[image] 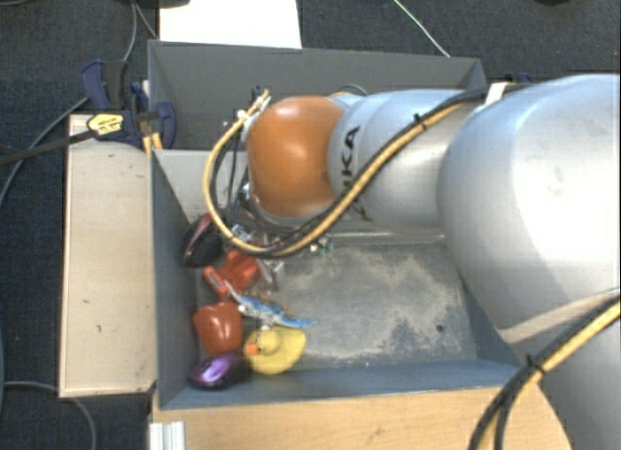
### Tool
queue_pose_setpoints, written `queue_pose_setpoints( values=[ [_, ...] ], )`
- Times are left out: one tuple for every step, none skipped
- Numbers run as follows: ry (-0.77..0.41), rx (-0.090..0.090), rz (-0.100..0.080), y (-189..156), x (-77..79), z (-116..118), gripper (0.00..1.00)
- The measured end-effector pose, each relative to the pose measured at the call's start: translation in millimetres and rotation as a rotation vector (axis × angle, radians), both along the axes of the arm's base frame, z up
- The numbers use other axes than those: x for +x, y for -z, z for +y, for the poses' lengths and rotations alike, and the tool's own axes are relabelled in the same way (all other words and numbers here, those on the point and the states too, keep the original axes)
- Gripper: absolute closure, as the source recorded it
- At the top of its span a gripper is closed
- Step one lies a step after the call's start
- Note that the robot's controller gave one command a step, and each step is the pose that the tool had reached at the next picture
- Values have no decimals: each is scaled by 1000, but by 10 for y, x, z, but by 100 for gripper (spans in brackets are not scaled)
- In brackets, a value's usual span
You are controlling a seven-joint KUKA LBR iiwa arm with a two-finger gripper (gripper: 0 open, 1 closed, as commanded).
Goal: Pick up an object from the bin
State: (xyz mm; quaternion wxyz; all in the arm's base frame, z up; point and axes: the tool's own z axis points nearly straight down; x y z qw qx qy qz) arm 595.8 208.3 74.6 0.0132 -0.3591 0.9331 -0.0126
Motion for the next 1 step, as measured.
queue_pose_setpoints(
  values=[
    [2, 0, 0, 0, 0, 1, 100]
  ],
)
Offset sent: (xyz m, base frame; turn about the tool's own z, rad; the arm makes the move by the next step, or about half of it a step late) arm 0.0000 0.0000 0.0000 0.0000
